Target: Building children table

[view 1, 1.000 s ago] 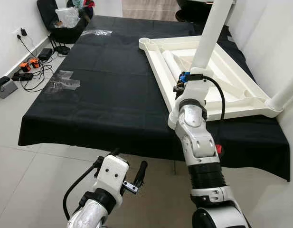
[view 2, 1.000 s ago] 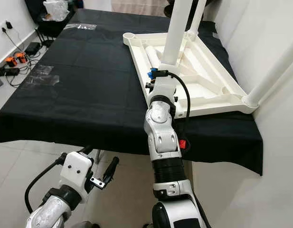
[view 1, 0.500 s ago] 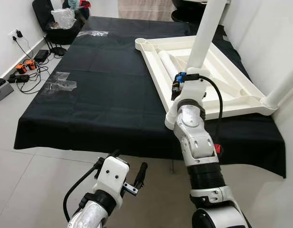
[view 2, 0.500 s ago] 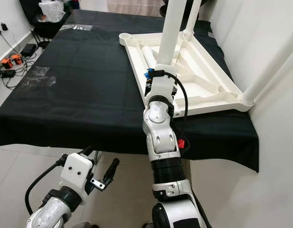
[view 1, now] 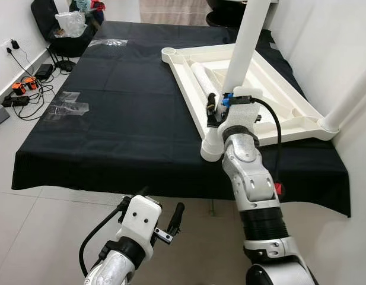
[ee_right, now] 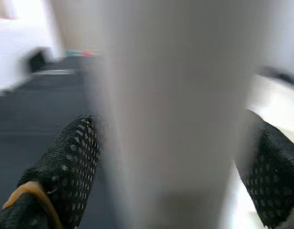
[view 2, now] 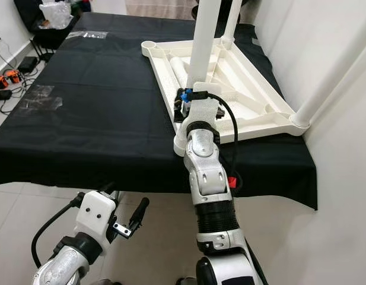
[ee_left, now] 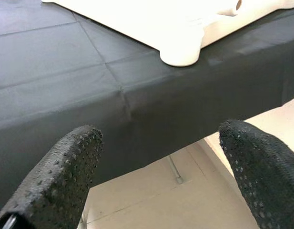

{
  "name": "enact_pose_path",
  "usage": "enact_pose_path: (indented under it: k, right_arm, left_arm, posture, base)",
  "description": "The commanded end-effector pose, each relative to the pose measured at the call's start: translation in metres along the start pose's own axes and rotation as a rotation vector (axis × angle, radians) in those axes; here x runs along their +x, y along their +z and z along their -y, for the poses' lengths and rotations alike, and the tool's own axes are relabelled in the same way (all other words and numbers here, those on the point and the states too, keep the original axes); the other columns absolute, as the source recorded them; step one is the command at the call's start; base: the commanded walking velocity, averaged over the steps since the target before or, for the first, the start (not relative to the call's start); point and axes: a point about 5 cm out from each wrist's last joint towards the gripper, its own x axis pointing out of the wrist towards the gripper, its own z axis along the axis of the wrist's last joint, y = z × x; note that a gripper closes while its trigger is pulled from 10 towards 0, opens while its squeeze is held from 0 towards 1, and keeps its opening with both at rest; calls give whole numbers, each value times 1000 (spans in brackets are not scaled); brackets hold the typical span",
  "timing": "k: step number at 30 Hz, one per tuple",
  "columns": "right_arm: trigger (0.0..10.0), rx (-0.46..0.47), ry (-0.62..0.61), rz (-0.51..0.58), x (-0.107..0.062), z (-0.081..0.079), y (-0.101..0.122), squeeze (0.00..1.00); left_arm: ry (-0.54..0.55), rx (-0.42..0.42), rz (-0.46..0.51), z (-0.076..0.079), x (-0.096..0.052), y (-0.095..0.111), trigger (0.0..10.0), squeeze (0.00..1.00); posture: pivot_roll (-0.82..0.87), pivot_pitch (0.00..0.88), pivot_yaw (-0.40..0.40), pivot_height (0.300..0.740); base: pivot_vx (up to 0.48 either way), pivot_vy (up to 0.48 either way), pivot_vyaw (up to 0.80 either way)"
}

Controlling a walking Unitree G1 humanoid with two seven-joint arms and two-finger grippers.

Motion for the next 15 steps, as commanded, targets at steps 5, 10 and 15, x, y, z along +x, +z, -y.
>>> enact_pose_path:
  k: [5, 10, 15]
  right_arm:
    - [10000, 55, 296, -18, 3, -2, 5, 0]
    - [10000, -1, 259, -5, 20, 34, 11, 0]
    - [10000, 22, 320, -14, 28, 45, 14, 0]
  left_arm:
    - [-6, 3, -10, 1, -1, -2, 10000, 0]
    - [-3, 1, -6, 1, -1, -1, 10000, 0]
    - [-2, 1, -6, 1, -1, -1, 10000, 0]
  posture:
    - [73, 141, -81, 740]
    - [73, 142, -83, 740]
    - [74, 142, -84, 740]
  base:
    - [0, 0, 0]
    - [0, 0, 0]
    - [0, 0, 0]
